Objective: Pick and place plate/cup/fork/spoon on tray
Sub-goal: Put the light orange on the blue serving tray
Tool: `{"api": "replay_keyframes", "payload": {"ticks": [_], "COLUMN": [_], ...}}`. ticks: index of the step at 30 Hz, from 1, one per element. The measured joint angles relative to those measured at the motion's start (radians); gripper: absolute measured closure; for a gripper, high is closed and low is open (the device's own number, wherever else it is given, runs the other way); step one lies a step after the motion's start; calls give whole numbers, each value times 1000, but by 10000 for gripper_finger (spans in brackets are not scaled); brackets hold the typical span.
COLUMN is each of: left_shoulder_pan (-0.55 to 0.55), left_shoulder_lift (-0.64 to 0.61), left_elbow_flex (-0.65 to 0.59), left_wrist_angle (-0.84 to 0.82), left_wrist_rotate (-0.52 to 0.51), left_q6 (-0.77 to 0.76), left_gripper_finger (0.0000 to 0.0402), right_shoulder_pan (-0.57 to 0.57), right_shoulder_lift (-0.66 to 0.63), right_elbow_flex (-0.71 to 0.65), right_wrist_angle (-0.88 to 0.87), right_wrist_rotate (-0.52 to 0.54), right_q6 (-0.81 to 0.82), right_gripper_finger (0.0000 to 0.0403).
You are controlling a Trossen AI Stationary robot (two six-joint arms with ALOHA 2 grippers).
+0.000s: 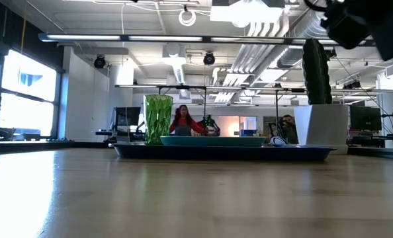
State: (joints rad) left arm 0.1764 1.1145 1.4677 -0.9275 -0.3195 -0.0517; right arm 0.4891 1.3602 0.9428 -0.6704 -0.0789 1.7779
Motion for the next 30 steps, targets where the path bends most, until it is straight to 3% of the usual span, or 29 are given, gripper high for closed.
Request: {"api": "replay_keyframes", "payload": {"ticks": [23, 30], "left_shoulder_pan": [0, 0], "left_shoulder_lift": [0, 0], "left_elbow_flex": [0, 0], "left_wrist_angle": [-3, -3], "left_wrist_rotate": [-1, -1], "left_q6": [-208, -208], "left_gripper_finger": [255, 255], "right_shoulder_pan": [300, 349], "right_shoulder_lift": [2, 2], "right_elbow_flex": [0, -18], "right_wrist_angle": [-243, -274], "right_wrist_rotate": [18, 19], "right_q6": [109, 128], "right_gripper_finger": [288, 260]}}
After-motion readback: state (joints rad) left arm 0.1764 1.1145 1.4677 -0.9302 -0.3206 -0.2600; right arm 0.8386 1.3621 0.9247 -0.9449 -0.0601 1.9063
